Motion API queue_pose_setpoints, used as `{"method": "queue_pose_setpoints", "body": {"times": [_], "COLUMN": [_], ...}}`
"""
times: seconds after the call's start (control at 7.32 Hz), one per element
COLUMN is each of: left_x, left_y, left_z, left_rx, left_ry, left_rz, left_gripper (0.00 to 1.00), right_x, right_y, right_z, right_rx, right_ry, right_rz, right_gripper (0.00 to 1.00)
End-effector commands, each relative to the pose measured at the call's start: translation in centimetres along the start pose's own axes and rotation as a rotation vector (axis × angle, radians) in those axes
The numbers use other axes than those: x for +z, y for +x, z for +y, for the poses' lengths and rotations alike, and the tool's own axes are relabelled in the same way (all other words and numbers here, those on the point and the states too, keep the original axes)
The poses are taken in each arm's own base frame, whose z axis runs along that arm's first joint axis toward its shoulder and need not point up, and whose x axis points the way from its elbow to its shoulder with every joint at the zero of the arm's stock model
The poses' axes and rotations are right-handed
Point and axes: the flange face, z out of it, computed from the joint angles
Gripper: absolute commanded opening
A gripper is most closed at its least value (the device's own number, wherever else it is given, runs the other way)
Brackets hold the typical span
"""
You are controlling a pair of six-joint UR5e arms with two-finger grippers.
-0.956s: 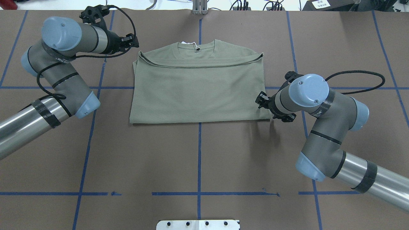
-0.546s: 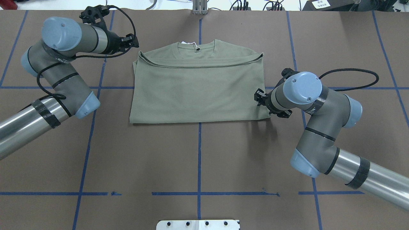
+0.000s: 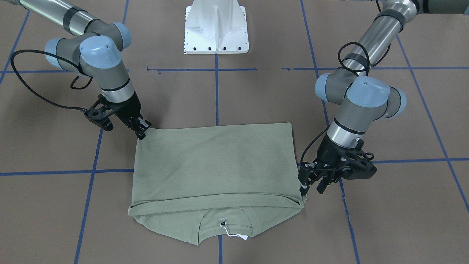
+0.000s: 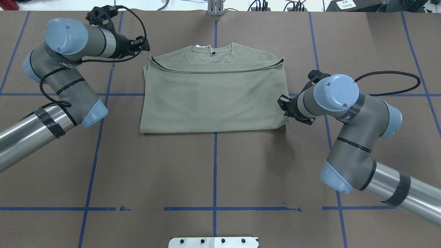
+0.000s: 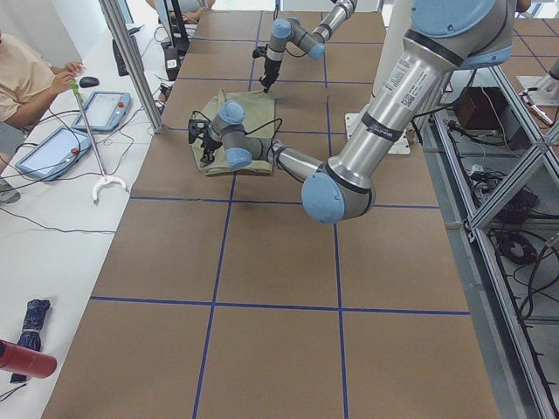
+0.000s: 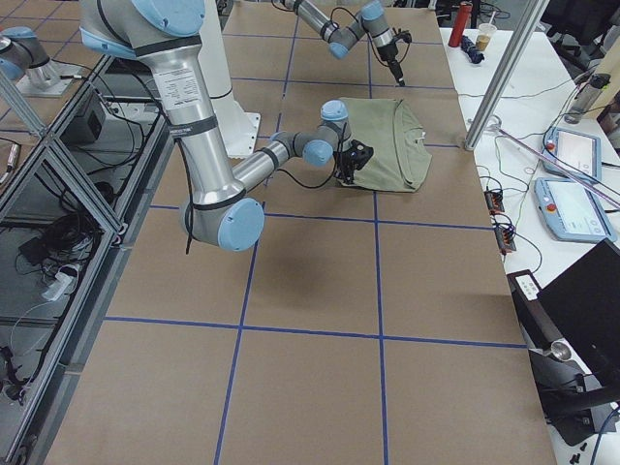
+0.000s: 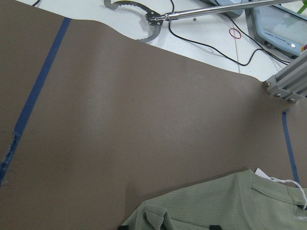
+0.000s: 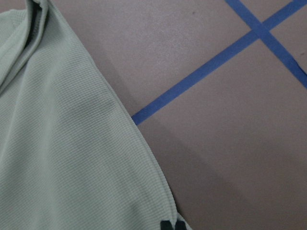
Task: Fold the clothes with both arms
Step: 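Move the right gripper down to the folded shirt's side edge nearest it, then grasp the side edge with the right gripper while the left gripper lowers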
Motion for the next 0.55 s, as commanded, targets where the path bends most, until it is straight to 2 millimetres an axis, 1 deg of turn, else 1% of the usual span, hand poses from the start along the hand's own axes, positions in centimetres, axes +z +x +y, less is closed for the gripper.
{"method": "queue_pose_setpoints", "body": {"times": [0.0, 0.14, 0.27, 0.41], "left_x": [-0.8, -1.0, -1.6, -2.1], "left_y": [0.7, 1.0, 1.9, 2.4], "left_z": [0.0, 0.0, 0.4, 0.7], "left_rx": [0.001, -0.003, 0.002, 0.003], "left_ry": [0.003, 0.003, 0.001, -0.017], "left_rz": [0.02, 0.028, 0.048, 0.063], "left_gripper": [0.65, 0.65, 0.65, 0.66], "right_x": [-8.2, -10.8, -11.6, -11.2], "right_y": [4.4, 5.9, 8.5, 9.8], "right_z": [3.4, 7.5, 11.3, 11.6], "right_rx": [0.022, 0.034, -0.013, -0.013], "right_ry": [-0.11, -0.182, -0.249, -0.249], "right_rz": [-0.039, -0.042, -0.001, 0.033], "right_gripper": [0.0, 0.0, 0.0, 0.0]}}
